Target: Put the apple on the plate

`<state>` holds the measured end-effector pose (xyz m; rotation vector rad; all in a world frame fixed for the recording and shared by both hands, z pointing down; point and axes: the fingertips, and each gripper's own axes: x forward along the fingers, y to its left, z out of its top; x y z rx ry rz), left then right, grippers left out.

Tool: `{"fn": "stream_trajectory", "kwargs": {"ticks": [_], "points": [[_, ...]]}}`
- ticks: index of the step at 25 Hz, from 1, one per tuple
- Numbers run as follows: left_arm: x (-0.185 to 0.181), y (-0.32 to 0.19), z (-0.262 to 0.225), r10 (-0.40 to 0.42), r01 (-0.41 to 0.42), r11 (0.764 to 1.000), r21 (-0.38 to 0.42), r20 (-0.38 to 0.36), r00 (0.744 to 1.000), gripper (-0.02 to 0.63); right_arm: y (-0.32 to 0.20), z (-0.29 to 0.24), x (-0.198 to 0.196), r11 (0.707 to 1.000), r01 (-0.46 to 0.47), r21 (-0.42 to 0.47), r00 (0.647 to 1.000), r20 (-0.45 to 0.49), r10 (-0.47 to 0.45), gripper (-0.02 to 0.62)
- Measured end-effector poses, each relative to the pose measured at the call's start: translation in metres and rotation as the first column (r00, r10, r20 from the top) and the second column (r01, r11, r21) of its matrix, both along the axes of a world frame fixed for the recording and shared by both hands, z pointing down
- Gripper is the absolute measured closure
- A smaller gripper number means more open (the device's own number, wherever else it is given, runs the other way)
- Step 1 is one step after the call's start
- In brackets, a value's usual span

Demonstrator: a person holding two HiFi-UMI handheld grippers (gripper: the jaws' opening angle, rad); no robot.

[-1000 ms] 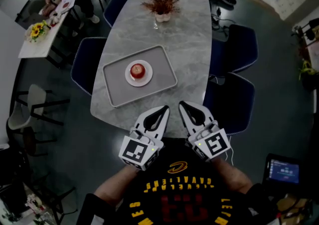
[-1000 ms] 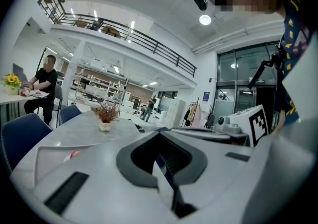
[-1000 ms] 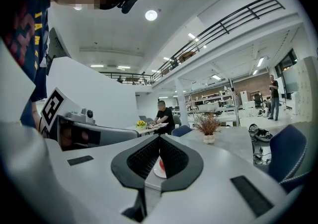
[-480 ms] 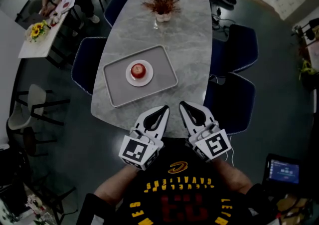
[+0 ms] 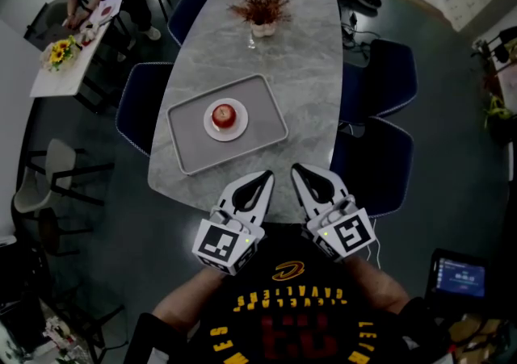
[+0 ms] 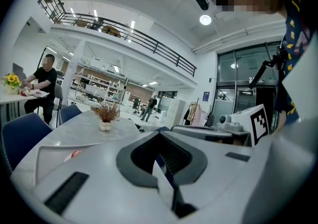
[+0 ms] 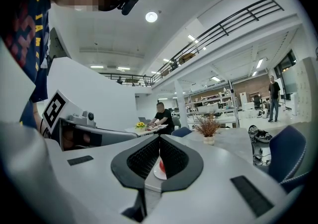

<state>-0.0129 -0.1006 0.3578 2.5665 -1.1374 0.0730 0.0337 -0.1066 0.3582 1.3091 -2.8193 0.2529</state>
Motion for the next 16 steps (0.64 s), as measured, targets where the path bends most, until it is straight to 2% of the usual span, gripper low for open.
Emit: {"fn": "stream_trajectory", "kwargs": {"ticks": [11,16], "points": [[-0.0009,0.0026,-0.0015,0.013,-0.013,1.000,0.015,-0.012,1.000,0.604,-0.0009,-0.0068,-0.0012,1.000,0.006,0.016,1.000,0.020,-0.006,0.588],[0.0022,0.0027,0.0005,0.017,-0.017,1.000,0.025,-0.014,1.000,0.604,-0.0006,-0.0048,0.0029,1.000,-0.001,0.017,1.000,-0.005,0.001,0.588]]}}
